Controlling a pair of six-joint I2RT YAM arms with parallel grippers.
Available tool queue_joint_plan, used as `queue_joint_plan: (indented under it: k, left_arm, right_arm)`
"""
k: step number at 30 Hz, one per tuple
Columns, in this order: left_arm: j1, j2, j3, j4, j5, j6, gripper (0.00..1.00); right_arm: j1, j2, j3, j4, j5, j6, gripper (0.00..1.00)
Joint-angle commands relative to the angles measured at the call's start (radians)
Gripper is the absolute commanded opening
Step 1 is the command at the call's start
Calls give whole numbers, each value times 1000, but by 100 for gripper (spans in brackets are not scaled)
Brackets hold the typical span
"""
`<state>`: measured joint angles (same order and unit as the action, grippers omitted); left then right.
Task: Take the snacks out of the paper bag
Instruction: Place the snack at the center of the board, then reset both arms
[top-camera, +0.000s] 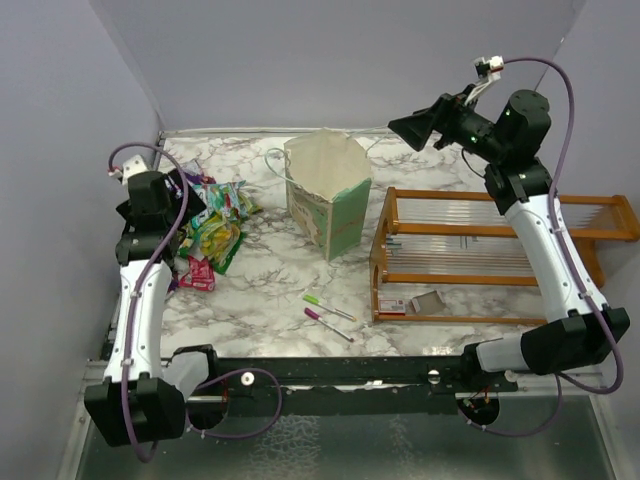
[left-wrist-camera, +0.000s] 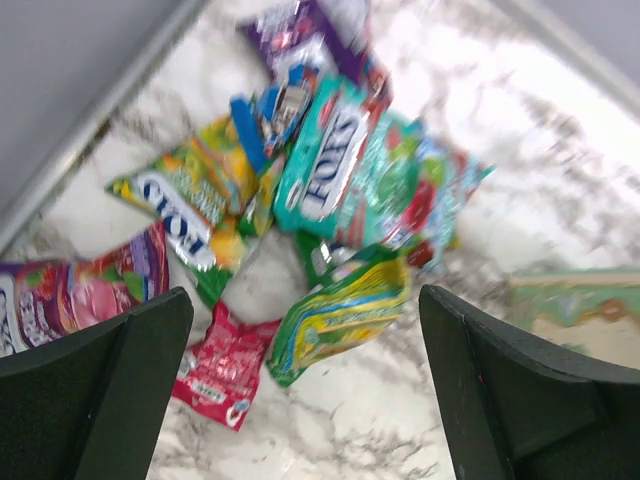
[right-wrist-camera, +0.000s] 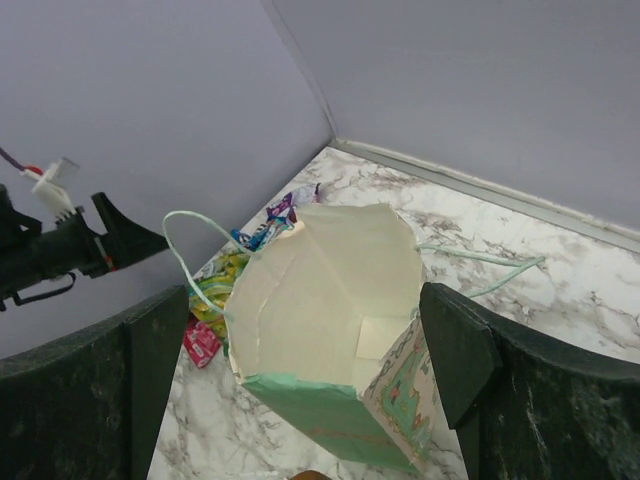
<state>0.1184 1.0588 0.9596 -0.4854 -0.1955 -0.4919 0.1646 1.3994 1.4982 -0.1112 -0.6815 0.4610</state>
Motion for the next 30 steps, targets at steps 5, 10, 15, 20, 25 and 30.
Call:
queue_joint_plan:
  k: [5,10,15,20,25,30]
  left_arm:
    - [5,-87,334,-37,174,41,99]
    - [-78,12,694,-110,221,125,99]
    - [-184,54,905,-113,247,243,99]
    - [-263,42,947,-68,271,301,99]
    - [-286,20,935,-3,270,317,99]
    - [-294,17,931,42,247,327,99]
  right_arm:
    - [5,-172,36,-40,148,-38,99]
    - [4,-313,-1,-5,228,-34,99]
    - [4,-480,-81,78,274,-65,99]
    - [4,-553,-64,-2,370,-112,99]
    - [5,-575,-56,-53,394,-118,99]
    - [8,-585,-57,-51,429,-146,99]
